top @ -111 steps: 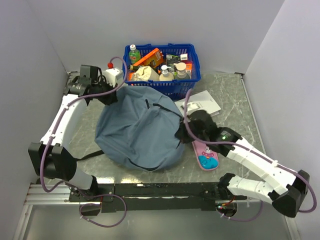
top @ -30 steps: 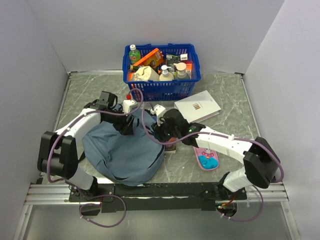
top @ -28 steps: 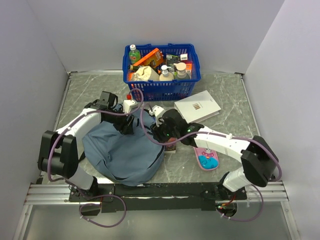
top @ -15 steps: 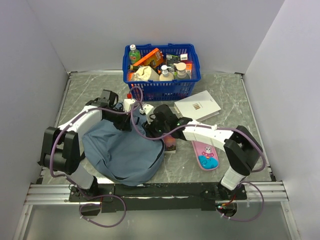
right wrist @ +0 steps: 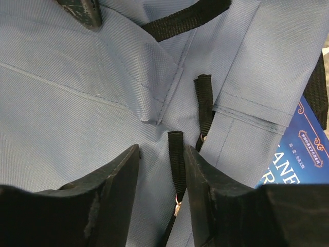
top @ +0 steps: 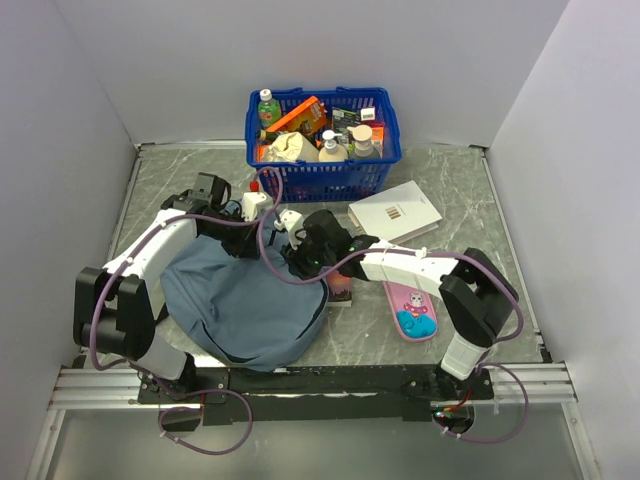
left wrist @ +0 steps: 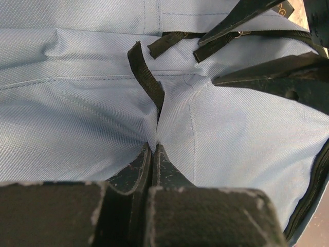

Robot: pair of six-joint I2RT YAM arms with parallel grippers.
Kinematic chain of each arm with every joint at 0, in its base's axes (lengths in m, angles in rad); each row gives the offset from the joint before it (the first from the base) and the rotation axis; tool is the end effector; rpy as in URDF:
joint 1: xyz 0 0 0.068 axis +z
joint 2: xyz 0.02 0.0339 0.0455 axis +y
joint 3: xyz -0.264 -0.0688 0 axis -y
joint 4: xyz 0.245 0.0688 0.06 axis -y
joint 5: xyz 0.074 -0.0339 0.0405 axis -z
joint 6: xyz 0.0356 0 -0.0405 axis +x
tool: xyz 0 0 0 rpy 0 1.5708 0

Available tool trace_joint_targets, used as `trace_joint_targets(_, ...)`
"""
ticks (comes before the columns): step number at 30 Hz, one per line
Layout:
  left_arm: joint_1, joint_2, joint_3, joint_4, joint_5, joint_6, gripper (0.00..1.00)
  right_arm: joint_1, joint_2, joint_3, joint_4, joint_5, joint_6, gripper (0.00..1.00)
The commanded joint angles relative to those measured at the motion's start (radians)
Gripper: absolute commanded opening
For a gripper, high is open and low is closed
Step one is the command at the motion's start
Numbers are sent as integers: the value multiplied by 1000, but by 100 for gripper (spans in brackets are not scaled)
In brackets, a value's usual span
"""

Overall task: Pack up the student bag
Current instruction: Unzip the student bag at the center of the board.

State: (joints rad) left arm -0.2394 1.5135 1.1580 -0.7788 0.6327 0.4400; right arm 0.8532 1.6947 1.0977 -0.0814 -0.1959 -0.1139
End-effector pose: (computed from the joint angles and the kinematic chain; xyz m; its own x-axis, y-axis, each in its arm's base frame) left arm 0.2854 -0.0913 0.2550 -0.6116 0.5029 -0.6107 0.7677 0.5637 -0.3048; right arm 0.2406 0.2862 0.2190 -0.3147 -0.5301 -0.7874 -0.8801 0.4736 0.0329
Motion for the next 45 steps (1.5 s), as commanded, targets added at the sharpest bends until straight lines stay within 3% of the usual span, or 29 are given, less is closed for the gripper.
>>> trace_joint_targets(1,-12,-59,17,-31,88,60,1,-3,31,39,29,-3,6,46)
trace_joint_targets(4,-12,-58,16,-37,94,65,1,-6,34,45,28,-22,13,38)
trace_joint_targets(8,-14,-58,3,-33,97,62,1,-16,14,48,43,-40,28,16)
trace_joint_targets(19,-14,-32,-27,0,67,60,1,-23,-104,-19,77,-46,49,2)
trace_joint_targets(25,-14,-32,-37,3,62,63,1,-23,-207,-74,124,-42,57,9)
trace_joint_targets(34,-18,-30,-24,-16,55,78,2,-23,-207,-102,161,-65,82,14)
trace_joint_targets(38,-20,-32,-26,-16,47,78,2,-26,-198,-85,147,-62,82,11)
trace_joint_targets(42,-20,-29,-23,-8,42,71,2,-37,-216,-99,131,-40,92,0)
trace_joint_targets(45,-20,-19,-15,4,41,54,1,-40,-242,-133,129,-22,111,0)
